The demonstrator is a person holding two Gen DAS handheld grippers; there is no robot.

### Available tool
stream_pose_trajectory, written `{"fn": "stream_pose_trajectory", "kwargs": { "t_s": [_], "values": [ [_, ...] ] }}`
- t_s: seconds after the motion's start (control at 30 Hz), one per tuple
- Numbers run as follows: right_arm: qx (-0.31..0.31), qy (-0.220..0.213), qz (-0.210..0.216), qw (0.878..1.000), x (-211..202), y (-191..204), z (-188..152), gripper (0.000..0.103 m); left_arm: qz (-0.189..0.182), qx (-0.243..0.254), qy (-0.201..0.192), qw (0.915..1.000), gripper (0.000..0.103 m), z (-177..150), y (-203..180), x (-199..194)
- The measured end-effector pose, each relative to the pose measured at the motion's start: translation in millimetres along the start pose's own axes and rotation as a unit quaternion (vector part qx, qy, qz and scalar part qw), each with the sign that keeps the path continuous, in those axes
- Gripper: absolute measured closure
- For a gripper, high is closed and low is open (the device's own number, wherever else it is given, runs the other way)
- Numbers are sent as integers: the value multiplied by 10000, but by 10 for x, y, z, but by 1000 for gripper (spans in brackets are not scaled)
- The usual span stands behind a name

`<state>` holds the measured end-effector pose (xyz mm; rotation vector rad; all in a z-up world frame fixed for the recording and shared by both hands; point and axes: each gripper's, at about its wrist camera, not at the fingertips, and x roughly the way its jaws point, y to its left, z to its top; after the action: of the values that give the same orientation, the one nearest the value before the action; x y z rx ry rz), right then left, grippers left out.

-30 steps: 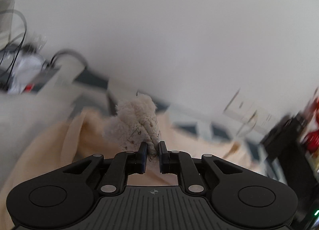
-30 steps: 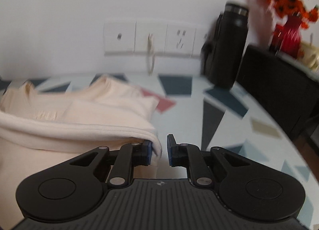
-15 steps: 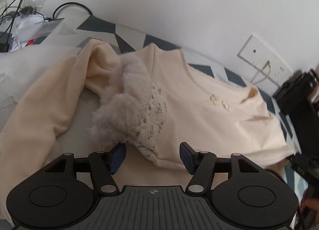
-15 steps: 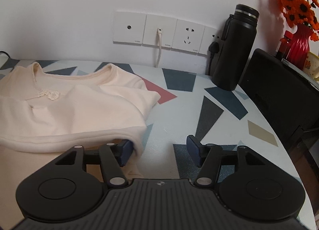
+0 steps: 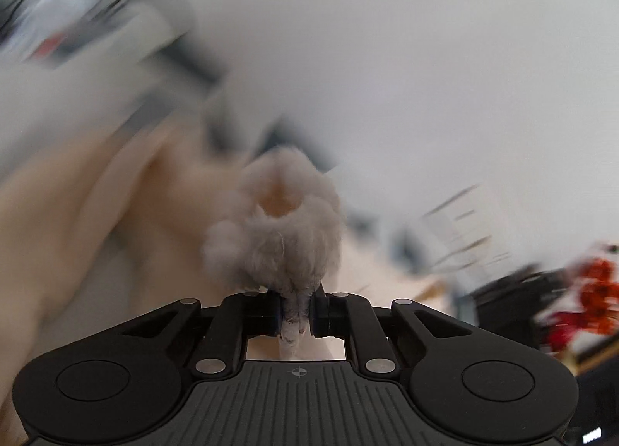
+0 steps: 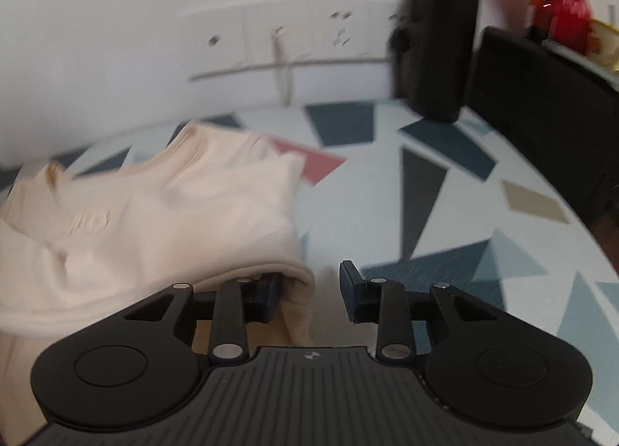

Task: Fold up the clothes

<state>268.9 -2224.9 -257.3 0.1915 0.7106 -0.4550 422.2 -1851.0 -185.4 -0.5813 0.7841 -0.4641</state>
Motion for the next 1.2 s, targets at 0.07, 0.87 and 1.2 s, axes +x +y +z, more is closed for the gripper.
{"fn": "stream_pose_trajectory", "kwargs": {
  "t_s": [0.07,0.87,1.2],
  "values": [
    [-108,-108,-66,9999,-32,20,4,70,-120,562,-534,9969,92,118,-164,-146],
    [-667,48,764,9948,-384,-185,26,24,1471,1330,114,9801,83,-460,397,341],
    [209,-164,700,9972,266,-242,533,24,1870,1648,73,9684,68,-276,134,485]
  ]
}}
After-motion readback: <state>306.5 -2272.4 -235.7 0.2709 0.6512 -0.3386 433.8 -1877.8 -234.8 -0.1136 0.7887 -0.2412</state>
